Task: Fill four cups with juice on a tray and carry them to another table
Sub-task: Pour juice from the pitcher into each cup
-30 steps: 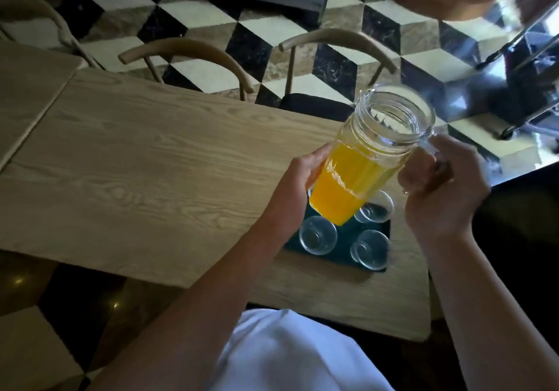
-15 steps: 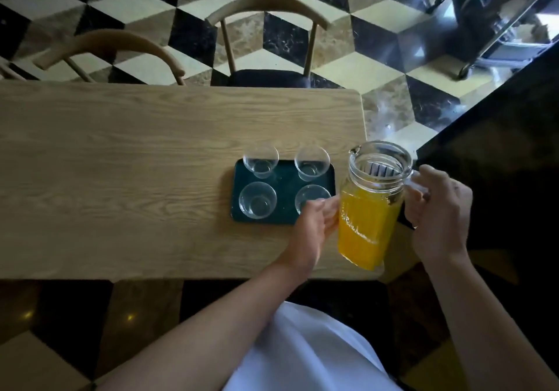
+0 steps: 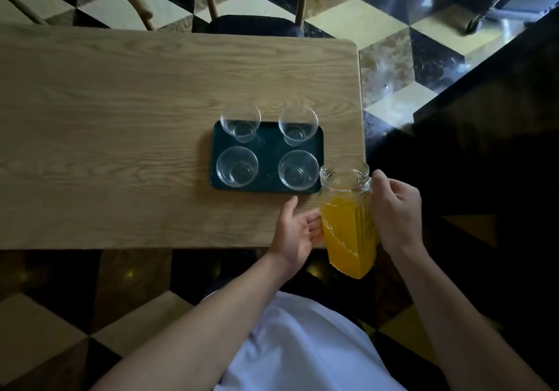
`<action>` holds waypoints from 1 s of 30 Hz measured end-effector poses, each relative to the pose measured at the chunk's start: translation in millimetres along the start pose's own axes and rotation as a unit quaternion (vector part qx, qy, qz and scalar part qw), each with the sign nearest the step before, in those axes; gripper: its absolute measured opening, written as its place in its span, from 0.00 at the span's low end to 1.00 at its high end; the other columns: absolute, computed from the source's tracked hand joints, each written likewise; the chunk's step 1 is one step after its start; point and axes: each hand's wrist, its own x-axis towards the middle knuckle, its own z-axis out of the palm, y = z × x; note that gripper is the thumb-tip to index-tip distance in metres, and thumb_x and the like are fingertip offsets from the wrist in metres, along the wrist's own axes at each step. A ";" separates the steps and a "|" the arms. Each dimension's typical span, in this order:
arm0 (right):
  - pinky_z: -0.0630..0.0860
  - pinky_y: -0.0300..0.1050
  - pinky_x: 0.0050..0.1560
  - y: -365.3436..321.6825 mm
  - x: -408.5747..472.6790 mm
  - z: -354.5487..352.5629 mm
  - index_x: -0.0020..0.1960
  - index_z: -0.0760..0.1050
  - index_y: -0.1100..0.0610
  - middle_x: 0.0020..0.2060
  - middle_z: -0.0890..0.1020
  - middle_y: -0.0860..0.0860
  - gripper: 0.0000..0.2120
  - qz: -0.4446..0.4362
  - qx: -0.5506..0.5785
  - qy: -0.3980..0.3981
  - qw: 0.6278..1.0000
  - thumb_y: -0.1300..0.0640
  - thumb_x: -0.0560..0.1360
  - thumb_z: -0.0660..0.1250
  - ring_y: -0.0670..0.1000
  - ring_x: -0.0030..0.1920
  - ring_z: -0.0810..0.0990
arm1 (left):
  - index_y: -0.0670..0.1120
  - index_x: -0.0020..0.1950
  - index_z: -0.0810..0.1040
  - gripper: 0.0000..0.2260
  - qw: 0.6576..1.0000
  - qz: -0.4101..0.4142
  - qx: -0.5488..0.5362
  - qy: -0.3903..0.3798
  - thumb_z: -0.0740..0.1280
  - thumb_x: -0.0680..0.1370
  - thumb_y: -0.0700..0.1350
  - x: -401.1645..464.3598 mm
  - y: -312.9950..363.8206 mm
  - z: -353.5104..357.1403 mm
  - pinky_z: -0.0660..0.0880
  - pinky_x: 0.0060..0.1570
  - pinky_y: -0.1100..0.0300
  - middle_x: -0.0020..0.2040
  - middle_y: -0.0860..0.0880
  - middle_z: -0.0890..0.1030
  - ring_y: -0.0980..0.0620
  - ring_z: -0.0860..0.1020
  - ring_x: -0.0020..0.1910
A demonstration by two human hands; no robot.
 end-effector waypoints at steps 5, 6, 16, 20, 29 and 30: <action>0.60 0.51 0.27 6.7 4.2 6.9 0.27 0.65 0.60 0.24 0.67 0.56 0.27 0.003 -0.047 -0.017 0.999 0.41 0.76 0.60 0.53 0.25 0.63 | 0.38 0.68 0.76 0.36 0.999 -0.014 -0.032 0.003 0.46 0.81 0.65 8.4 -11.5 -7.5 0.66 0.72 0.47 0.64 0.38 0.80 0.41 0.74 0.68; 0.61 0.53 0.26 8.1 5.3 8.3 0.27 0.64 0.62 0.24 0.68 0.57 0.28 0.001 -0.057 -0.021 0.998 0.41 0.76 0.59 0.54 0.25 0.63 | 0.39 0.68 0.77 0.36 0.999 -0.016 -0.034 0.002 0.46 0.81 0.65 9.7 -13.6 -8.6 0.66 0.72 0.46 0.64 0.38 0.80 0.41 0.75 0.68; 0.63 0.49 0.28 13.9 14.4 26.8 0.30 0.68 0.67 0.24 0.71 0.61 0.29 -0.010 -0.146 -0.051 0.988 0.46 0.81 0.60 0.52 0.25 0.65 | 0.38 0.68 0.76 0.37 0.996 -0.035 -0.080 0.019 0.47 0.81 0.66 20.5 -27.5 -18.2 0.66 0.71 0.45 0.63 0.37 0.80 0.40 0.76 0.67; 0.62 0.51 0.28 13.5 16.5 31.4 0.30 0.66 0.66 0.23 0.69 0.55 0.29 -0.004 -0.162 -0.059 0.985 0.46 0.81 0.60 0.51 0.25 0.64 | 0.38 0.66 0.78 0.36 0.994 -0.036 -0.094 0.032 0.49 0.80 0.65 24.5 -27.2 -19.5 0.70 0.67 0.47 0.60 0.37 0.82 0.41 0.78 0.62; 0.60 0.50 0.27 7.7 21.7 37.1 0.32 0.65 0.68 0.24 0.69 0.60 0.29 -0.015 -0.210 -0.071 0.975 0.45 0.80 0.59 0.52 0.25 0.62 | 0.40 0.65 0.78 0.34 0.993 -0.054 -0.103 0.030 0.48 0.81 0.65 26.4 -26.6 -17.5 0.71 0.65 0.49 0.58 0.40 0.83 0.43 0.79 0.60; 0.59 0.48 0.28 7.4 22.8 37.9 0.32 0.65 0.68 0.23 0.68 0.57 0.29 -0.016 -0.216 -0.071 0.974 0.45 0.80 0.59 0.52 0.25 0.62 | 0.40 0.65 0.78 0.34 0.993 -0.056 -0.104 0.030 0.48 0.81 0.65 27.0 -26.4 -17.4 0.71 0.66 0.49 0.59 0.40 0.83 0.43 0.79 0.61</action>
